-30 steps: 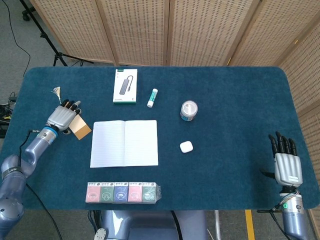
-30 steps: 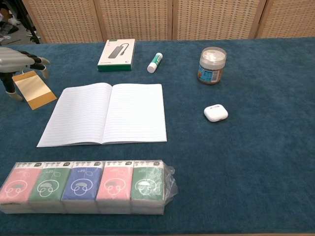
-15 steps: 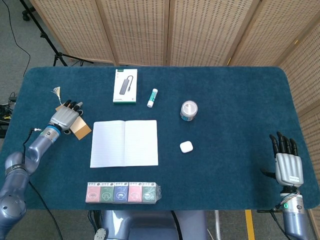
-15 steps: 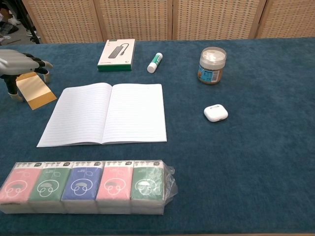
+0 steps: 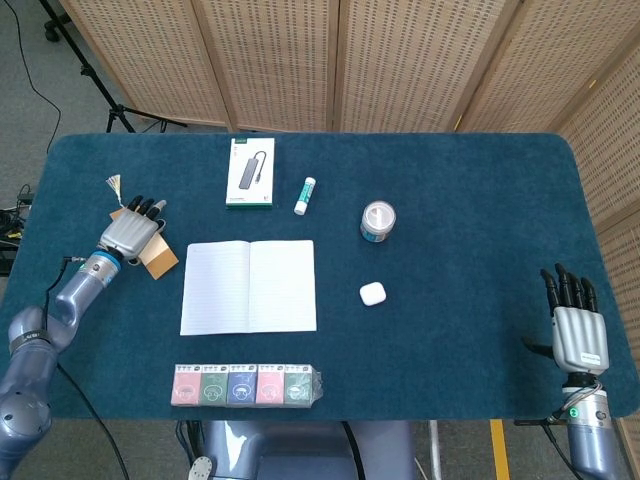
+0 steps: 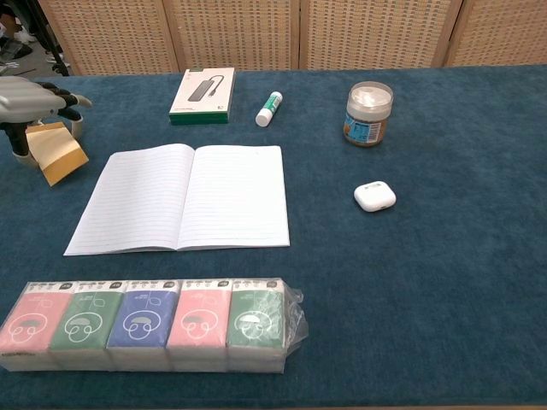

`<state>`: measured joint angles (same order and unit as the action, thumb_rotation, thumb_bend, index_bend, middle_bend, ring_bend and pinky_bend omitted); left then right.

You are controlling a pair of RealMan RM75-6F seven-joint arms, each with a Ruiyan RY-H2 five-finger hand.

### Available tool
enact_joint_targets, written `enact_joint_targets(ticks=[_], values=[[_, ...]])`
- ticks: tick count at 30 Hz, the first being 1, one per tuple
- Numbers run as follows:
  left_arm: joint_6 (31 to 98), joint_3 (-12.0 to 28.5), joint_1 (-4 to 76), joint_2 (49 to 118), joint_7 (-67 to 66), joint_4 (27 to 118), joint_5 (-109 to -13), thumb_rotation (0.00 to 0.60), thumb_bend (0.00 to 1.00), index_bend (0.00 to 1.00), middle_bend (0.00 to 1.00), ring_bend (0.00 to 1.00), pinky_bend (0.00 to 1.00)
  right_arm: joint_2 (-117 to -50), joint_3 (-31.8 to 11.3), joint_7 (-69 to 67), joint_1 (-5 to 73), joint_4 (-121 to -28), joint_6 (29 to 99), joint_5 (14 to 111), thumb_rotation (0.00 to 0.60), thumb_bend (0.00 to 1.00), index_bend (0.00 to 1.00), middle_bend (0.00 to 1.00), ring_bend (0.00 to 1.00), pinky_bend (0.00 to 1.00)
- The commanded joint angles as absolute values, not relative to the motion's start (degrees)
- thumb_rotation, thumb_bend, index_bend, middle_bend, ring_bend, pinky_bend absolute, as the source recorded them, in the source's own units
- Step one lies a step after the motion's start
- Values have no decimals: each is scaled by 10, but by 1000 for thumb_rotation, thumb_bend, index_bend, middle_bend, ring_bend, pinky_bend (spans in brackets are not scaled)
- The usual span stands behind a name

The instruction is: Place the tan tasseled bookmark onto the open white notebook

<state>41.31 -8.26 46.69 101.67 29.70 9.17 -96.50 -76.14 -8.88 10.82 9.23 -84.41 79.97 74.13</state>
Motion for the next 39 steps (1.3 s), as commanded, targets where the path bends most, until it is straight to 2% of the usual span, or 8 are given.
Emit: enact_joint_targets(ticks=[1, 7, 14, 20, 24, 28, 32, 39], values=[[466, -71, 456, 998, 289, 99, -954, 600, 131, 652, 0, 0, 2, -760, -88, 105, 92, -843, 800, 743, 600, 0, 5, 0, 0, 0], [518, -61, 451, 977, 271, 112, -946, 600, 126, 652, 0, 0, 2, -759, -86, 101, 91, -843, 799, 746, 600, 0, 5, 0, 0, 0], [655, -56, 466, 942, 206, 155, -959, 600, 120, 651, 0, 0, 2, -757, -85, 95, 92, -845, 796, 747, 600, 0, 5, 0, 0, 0], [725, -53, 514, 920, 155, 230, -985, 600, 111, 652, 0, 0, 2, -755, -86, 91, 93, -844, 791, 744, 600, 0, 5, 0, 0, 0], [717, -43, 568, 909, 99, 307, -997, 600, 108, 651, 0, 0, 3, -754, -87, 87, 93, -844, 790, 742, 600, 0, 5, 0, 0, 0], [664, -26, 613, 907, 41, 398, -994, 600, 109, 651, 0, 0, 2, -752, -90, 83, 92, -843, 789, 738, 600, 0, 5, 0, 0, 0], [606, -19, 622, 912, 0, 465, -974, 600, 108, 652, 0, 0, 2, -751, -90, 78, 92, -840, 785, 734, 600, 0, 5, 0, 0, 0], [553, -16, 612, 916, -14, 520, -943, 600, 107, 651, 0, 0, 2, -751, -88, 75, 91, -836, 781, 731, 600, 0, 5, 0, 0, 0]])
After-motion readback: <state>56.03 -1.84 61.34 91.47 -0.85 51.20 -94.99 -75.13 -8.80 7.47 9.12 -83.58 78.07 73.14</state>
